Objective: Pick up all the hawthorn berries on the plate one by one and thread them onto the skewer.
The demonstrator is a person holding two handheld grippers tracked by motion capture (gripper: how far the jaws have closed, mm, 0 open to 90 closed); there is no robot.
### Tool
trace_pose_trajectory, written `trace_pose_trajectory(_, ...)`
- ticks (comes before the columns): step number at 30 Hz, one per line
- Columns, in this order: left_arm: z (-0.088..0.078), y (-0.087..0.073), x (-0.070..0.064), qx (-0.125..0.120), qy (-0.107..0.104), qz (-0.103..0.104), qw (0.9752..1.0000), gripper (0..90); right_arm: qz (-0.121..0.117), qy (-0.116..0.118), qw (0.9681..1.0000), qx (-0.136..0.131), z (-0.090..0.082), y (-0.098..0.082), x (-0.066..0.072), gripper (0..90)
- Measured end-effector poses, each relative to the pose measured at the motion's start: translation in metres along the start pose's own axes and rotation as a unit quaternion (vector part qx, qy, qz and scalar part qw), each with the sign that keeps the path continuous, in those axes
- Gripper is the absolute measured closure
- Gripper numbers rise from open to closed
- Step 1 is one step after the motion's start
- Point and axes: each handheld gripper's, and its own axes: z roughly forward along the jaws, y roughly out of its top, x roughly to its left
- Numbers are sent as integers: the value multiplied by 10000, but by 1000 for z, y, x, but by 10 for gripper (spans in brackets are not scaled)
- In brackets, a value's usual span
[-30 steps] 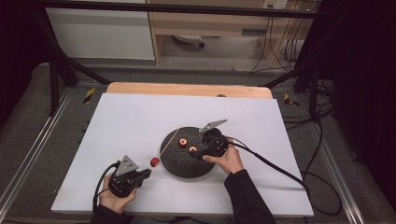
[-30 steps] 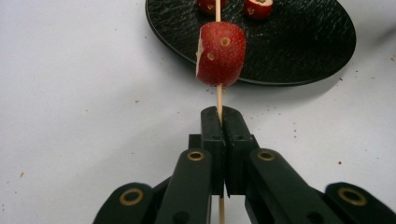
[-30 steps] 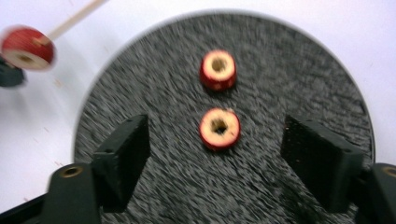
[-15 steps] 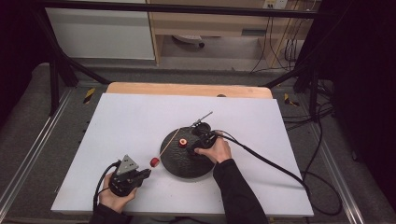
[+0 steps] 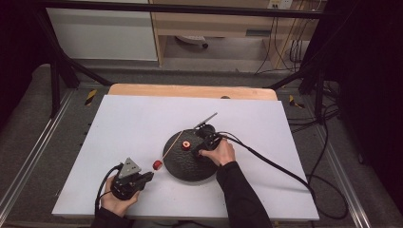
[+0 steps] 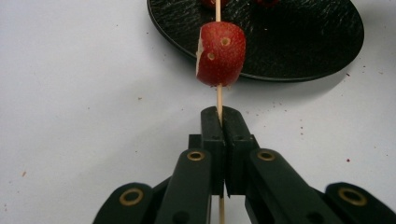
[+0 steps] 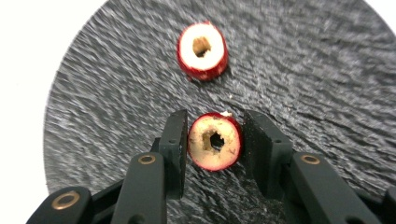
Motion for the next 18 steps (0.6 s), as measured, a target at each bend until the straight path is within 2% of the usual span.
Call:
trace_pose_trajectory(5,0,0,-1,-11,-6,42,10000,887,134,180,9986,-476,-19,-1,2,619)
trace_pose_trajectory(7,-1,0,-2,-29,-19,44,10000,887,234,283,9966,-744,-28,-5,1,620)
trace_pose_trajectory(9,-1,0,-3,-43,-44,40,10000,887,368,438,9924,-1088,-37,-9,-1,620)
trace_pose_trajectory(12,-1,1,-5,-69,-71,37,9999,887,583,690,9823,-1642,-50,-18,-4,620)
trace_pose_trajectory(18,-1,0,-10,-104,-129,41,9999,887,994,1066,9560,-2544,-59,-34,-8,621)
